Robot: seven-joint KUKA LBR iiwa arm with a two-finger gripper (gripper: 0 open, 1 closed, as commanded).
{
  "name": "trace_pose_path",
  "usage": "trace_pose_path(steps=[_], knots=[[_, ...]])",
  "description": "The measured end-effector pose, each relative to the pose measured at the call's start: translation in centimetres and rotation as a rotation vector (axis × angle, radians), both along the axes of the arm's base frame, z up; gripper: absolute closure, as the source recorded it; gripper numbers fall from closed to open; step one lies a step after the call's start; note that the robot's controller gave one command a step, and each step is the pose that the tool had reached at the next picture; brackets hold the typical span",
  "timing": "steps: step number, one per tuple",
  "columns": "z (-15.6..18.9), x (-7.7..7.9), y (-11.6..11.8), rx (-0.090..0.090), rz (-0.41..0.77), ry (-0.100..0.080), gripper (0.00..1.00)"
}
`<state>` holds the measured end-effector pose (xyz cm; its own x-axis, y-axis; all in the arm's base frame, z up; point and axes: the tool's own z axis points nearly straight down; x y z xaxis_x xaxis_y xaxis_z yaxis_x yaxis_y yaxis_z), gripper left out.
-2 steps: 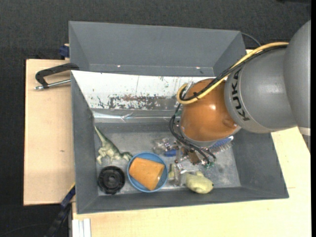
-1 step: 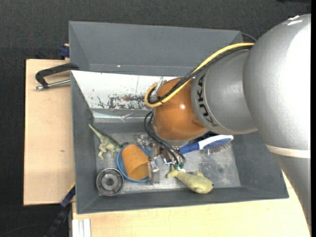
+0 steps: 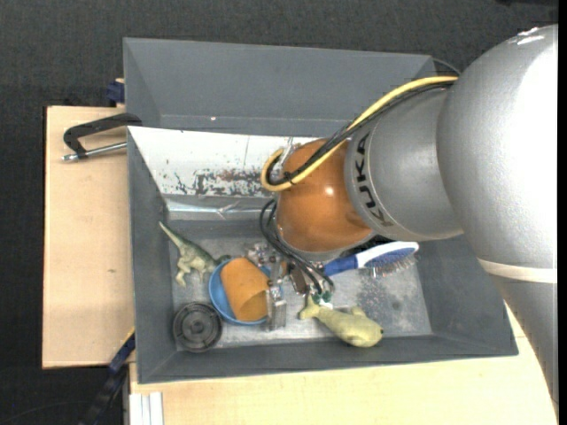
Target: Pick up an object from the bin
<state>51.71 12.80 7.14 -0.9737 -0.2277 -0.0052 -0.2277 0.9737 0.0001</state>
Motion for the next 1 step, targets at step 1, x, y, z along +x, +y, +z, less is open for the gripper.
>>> trace_pose_path(steps=[1], knots=[[14.15,0.40,-2.29,0.001,0.042,-0.009,1.00]])
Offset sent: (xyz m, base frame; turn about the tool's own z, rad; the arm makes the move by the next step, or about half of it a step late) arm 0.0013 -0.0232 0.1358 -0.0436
